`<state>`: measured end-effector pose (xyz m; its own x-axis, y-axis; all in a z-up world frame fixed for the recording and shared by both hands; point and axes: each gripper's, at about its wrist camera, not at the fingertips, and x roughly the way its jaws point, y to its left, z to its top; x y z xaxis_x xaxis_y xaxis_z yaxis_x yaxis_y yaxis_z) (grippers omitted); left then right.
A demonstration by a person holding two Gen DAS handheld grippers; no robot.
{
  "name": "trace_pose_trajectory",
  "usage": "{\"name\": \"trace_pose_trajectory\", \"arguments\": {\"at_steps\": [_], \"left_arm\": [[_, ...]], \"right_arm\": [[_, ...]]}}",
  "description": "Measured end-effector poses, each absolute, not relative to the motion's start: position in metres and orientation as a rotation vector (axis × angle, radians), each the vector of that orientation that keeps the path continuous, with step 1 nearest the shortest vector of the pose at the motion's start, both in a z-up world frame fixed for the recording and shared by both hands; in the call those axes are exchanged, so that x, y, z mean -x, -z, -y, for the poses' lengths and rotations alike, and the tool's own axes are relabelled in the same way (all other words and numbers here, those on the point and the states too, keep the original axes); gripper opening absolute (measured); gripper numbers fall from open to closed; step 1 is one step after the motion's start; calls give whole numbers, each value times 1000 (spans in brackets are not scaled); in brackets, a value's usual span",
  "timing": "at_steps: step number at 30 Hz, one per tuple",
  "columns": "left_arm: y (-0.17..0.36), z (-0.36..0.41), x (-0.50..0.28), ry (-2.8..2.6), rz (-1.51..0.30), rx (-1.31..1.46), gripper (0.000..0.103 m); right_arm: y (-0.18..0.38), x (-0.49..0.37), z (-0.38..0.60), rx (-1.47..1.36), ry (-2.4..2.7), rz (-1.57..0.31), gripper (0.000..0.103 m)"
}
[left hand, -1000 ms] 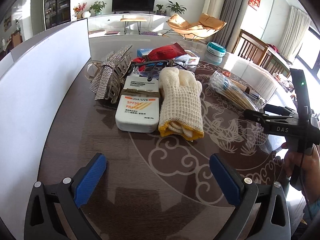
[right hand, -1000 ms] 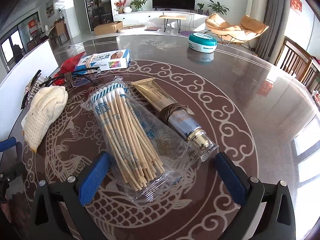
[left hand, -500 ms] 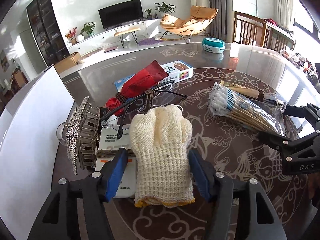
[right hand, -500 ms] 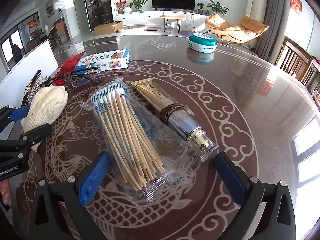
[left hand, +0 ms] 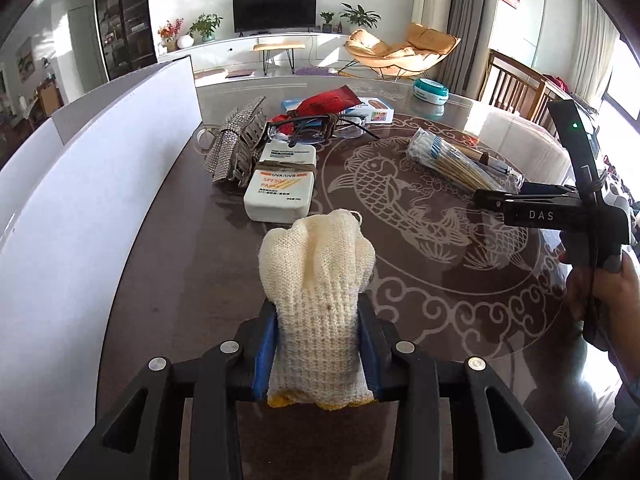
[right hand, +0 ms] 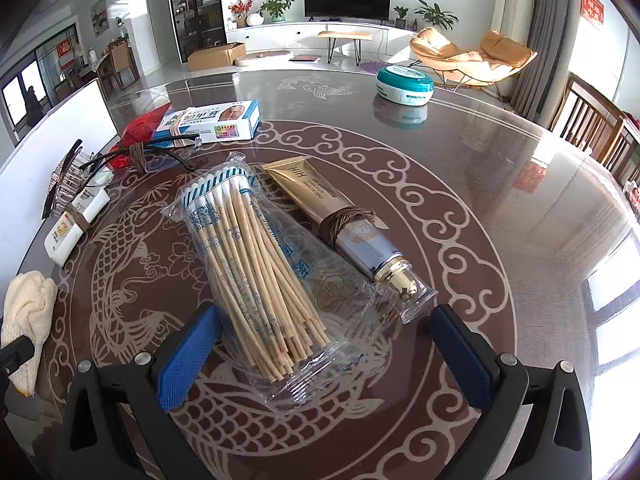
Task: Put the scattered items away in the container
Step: 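Grasp the bag of cotton swabs with the right tool while the left tool holds the glove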
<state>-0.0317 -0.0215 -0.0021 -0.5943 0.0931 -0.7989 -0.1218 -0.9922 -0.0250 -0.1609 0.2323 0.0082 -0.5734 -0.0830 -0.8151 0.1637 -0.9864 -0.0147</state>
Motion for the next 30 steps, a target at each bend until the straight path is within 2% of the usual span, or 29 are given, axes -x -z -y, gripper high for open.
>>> {"name": "trace_pose_trajectory", "arguments": {"at_steps": [2, 6, 9, 11, 14, 22, 30], "left_arm": [[8, 21, 38, -2695, -58, 1400, 73], [14, 14, 47, -2689, -158, 1392, 75], [17, 18, 52, -2701, -147, 1384, 87], [19, 24, 55, -2701, -92, 1392, 99], [20, 24, 58, -2699, -95, 1407, 103], [21, 24, 57, -2690, -89, 1405, 103], [21, 24, 57, -2693, -87, 1403, 103]], "right_arm": [[-8, 161, -232, -1374, 2666, -133, 103], [-8, 161, -232, -1374, 2666, -133, 103], [-8, 161, -232, -1374, 2666, -133, 103], [-8, 161, -232, -1374, 2666, -133, 103], [-8, 161, -232, -1374, 2666, -132, 103], [-8, 159, -232, -1376, 2655, -133, 103], [-7, 102, -211, -1264, 2427, -299, 103]]}}
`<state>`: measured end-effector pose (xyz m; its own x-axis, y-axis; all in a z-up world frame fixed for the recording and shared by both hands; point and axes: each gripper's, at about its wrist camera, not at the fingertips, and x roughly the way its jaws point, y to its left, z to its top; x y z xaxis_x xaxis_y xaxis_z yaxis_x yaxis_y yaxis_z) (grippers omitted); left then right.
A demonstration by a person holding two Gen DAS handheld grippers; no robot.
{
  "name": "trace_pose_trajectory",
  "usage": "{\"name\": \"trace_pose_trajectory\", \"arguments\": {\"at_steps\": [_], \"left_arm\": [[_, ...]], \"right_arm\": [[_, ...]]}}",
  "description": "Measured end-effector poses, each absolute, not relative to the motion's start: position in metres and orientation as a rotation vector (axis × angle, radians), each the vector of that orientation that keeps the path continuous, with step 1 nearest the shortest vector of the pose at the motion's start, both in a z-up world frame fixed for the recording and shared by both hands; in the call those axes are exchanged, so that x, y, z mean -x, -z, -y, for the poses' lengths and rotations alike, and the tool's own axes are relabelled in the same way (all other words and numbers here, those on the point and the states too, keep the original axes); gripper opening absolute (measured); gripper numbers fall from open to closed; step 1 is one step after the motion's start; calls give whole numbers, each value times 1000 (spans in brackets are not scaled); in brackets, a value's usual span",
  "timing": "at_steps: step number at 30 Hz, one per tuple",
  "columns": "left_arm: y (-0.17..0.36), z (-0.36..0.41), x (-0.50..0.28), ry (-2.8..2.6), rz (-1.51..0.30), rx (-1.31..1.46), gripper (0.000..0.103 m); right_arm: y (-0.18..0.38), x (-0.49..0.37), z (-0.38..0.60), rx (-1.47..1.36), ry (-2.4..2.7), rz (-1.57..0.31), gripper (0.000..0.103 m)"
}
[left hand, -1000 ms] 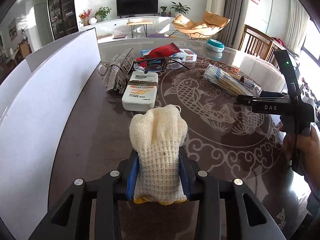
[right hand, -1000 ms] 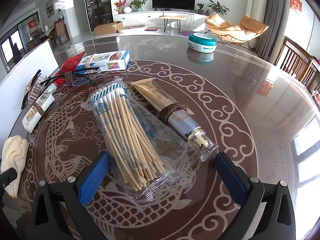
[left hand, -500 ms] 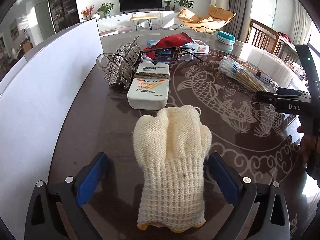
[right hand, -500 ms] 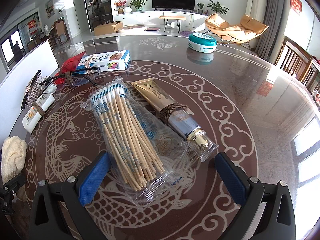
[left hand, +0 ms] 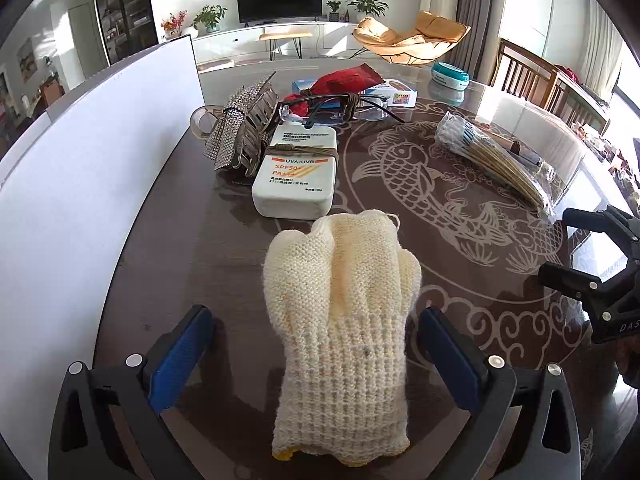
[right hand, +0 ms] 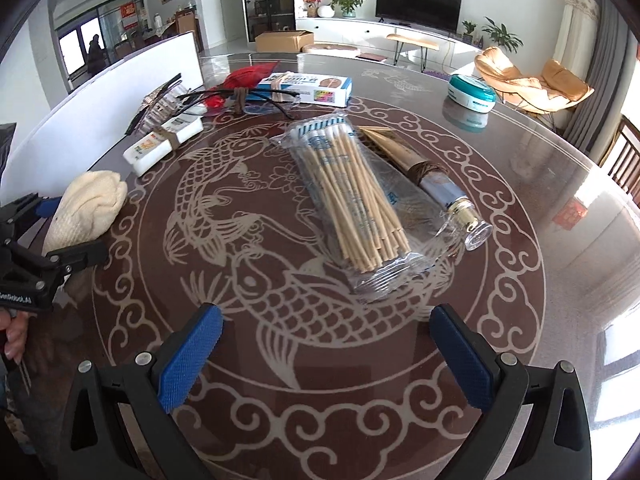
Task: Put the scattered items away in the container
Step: 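Grasp the bag of cotton swabs with the right tool while the left tool holds the glove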
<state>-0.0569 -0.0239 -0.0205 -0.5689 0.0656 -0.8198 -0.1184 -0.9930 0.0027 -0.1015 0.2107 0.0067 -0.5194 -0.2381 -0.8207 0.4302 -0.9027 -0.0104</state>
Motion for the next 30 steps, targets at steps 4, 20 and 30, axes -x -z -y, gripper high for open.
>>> {"name": "trace_pose_trajectory", "arguments": {"at_steps": [4, 20, 30], "left_arm": [[20, 24, 56, -2694, -88, 1403, 103], [20, 24, 55, -2693, -87, 1402, 103], [19, 24, 54, -2694, -88, 1402, 103]], "right_arm": [[-4, 133, -208, -1258, 2414, -305, 103], [-18, 175, -188, -1356, 1918, -231, 103], [-6, 224, -146, -1331, 2146, -345, 103]]}}
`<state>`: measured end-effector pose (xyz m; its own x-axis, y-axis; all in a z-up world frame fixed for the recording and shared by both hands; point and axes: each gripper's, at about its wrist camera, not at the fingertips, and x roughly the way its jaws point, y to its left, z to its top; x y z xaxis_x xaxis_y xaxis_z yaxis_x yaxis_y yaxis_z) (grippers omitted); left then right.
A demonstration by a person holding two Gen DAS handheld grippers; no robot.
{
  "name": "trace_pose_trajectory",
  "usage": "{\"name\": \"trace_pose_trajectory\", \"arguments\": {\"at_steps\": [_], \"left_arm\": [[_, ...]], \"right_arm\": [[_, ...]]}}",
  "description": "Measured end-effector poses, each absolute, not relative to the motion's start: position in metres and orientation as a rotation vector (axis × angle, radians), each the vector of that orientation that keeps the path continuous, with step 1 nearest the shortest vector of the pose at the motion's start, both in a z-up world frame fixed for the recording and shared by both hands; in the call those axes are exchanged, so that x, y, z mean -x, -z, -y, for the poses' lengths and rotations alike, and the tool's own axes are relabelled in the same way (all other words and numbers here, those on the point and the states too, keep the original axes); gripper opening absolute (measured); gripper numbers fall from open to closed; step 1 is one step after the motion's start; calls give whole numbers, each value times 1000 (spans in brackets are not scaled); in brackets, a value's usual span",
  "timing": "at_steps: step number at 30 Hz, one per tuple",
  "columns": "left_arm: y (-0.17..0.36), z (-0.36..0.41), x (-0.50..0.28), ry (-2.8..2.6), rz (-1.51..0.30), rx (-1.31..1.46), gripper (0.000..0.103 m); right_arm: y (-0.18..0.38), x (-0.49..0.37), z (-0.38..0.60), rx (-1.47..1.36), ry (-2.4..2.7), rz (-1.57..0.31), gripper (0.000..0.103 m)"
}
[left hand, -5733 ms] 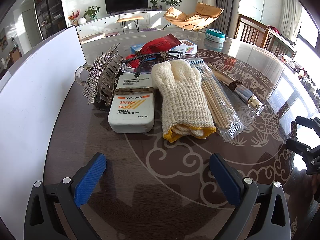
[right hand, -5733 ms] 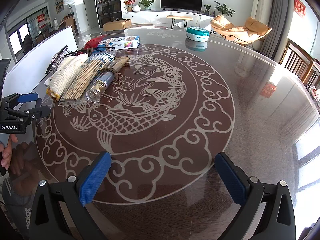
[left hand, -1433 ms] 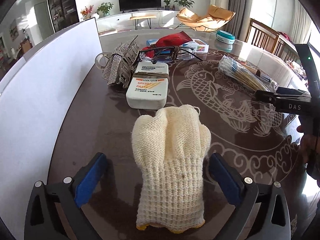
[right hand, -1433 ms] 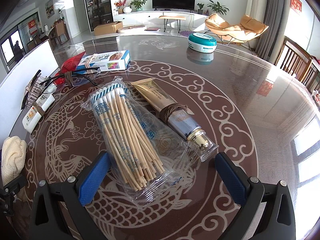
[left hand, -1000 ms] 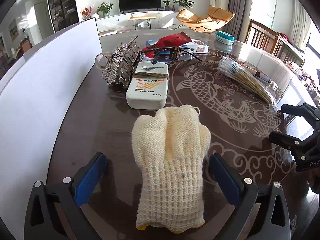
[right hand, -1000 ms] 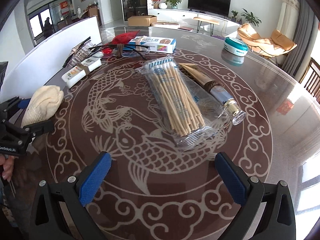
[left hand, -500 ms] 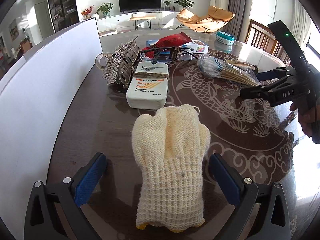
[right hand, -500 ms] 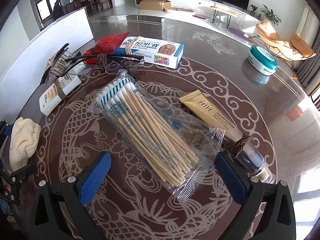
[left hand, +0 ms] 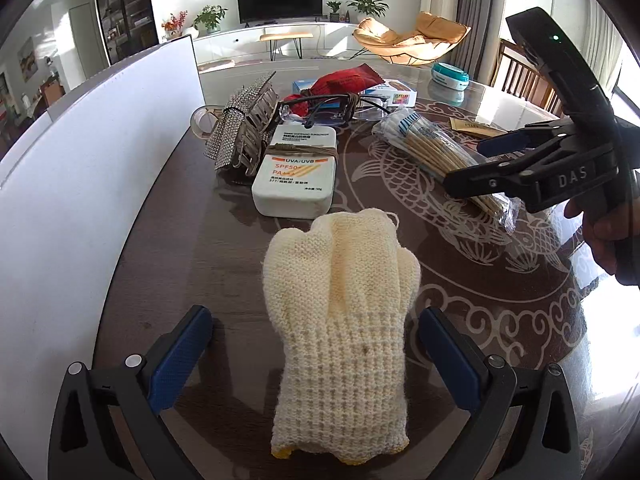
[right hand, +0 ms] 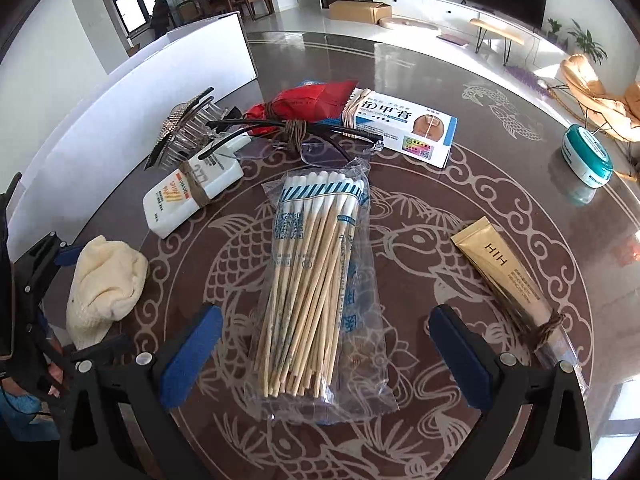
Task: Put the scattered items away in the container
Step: 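Grasp the bag of cotton swabs with the right tool while the left tool holds the glove, then lift the swab bag with the right tool while the left tool holds the glove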
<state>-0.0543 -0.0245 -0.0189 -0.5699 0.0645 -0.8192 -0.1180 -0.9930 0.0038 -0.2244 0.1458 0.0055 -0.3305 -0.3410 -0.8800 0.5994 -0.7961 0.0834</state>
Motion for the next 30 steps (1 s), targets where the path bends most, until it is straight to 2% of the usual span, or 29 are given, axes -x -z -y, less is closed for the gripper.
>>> {"name": "trace_pose_trajectory", "arguments": {"at_steps": [3, 8, 12, 16, 17, 18, 19, 20, 30], "left_arm": [[19, 24, 54, -2693, -89, 1402, 103], [19, 24, 56, -2667, -109, 1402, 103], [18, 27, 67, -2570, -180, 1382, 103], [18, 30, 74, -2637, -140, 1381, 101], [16, 30, 71, -2654, -137, 1350, 80], [13, 30, 67, -2669, -134, 1315, 67], [12, 30, 64, -2684, -130, 1296, 48], [11, 31, 61, -2691, -118, 1293, 46], [8, 9, 14, -2662, -105, 1275, 44]], "right_arm": [[2, 231, -125, -1278, 2247, -407, 103], [5, 234, -122, -1206, 2316, -366, 103], [7, 238, -120, -1211, 2312, -371, 103], [4, 243, -119, -1286, 2323, -356, 102], [2, 240, -118, -1282, 2338, -346, 92], [-2, 234, -117, -1259, 2349, -341, 69], [-5, 228, -117, -1236, 2351, -343, 54], [-6, 222, -118, -1227, 2349, -345, 41], [-3, 98, -214, -1190, 2474, -285, 43]]}}
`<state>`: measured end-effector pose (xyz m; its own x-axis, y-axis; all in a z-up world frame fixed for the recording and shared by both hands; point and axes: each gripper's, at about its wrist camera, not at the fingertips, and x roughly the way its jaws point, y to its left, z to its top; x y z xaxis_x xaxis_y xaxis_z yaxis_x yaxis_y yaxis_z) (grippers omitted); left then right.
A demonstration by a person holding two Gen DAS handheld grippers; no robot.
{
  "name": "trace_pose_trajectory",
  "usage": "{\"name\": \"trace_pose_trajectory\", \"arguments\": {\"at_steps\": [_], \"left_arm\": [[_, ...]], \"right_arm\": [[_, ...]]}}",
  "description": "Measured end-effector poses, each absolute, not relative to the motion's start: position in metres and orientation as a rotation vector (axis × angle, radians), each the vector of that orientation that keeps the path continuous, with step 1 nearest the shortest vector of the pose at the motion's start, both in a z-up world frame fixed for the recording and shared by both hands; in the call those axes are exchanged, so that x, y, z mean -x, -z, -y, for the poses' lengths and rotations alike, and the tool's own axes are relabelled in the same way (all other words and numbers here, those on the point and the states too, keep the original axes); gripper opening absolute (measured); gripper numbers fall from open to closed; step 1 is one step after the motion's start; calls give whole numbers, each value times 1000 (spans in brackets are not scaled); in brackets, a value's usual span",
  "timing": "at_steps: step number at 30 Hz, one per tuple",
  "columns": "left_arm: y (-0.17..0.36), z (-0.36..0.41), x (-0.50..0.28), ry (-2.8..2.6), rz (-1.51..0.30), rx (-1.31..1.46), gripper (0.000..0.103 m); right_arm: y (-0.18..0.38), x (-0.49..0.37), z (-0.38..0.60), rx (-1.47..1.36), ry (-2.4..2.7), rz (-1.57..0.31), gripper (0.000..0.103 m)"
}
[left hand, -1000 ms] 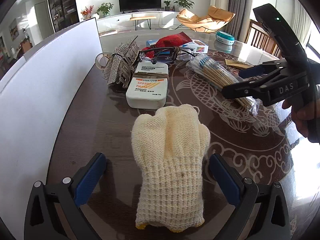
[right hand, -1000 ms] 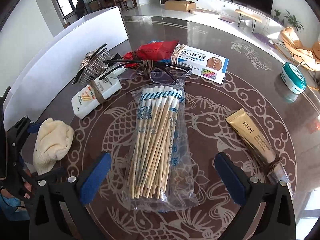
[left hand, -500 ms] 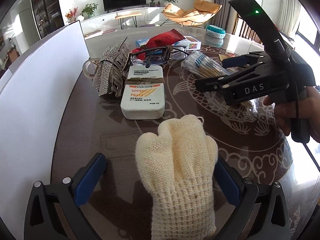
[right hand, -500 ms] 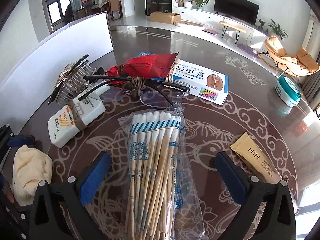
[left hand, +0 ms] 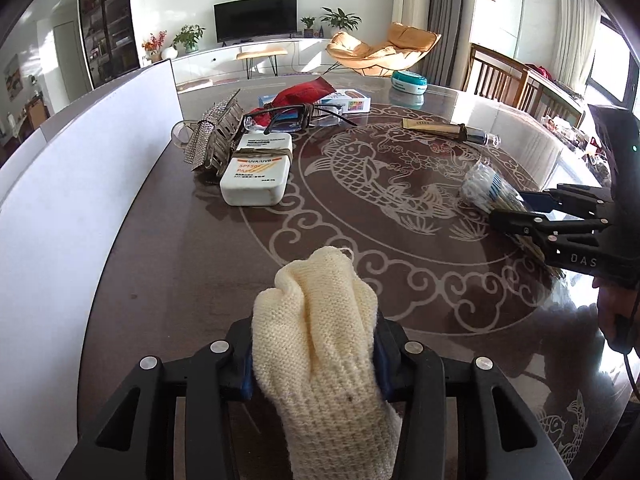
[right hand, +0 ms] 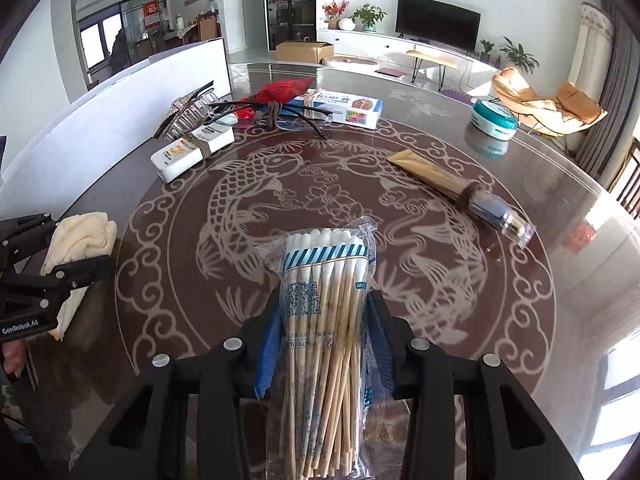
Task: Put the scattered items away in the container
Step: 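Lift the swab bag with the right tool while the left tool holds the glove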
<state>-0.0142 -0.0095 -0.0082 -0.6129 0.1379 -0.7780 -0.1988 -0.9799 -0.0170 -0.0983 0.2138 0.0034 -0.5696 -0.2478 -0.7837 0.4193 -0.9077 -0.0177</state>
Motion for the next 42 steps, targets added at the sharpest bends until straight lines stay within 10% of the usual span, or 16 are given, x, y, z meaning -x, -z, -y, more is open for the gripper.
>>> {"name": "trace_pose_trajectory", "arguments": {"at_steps": [6, 9, 42], "left_arm": [[14, -17, 38, -2634, -170, 1316, 86], [17, -17, 42, -2605, -163, 1347, 103], [17, -16, 39, -2603, -163, 1350, 103]], "right_arm": [[-2, 92, -251, -1289, 2593, -111, 92], [-1, 92, -251, -1319, 2628, -150, 93], [1, 93, -250, -1347, 2622, -163, 103]]}}
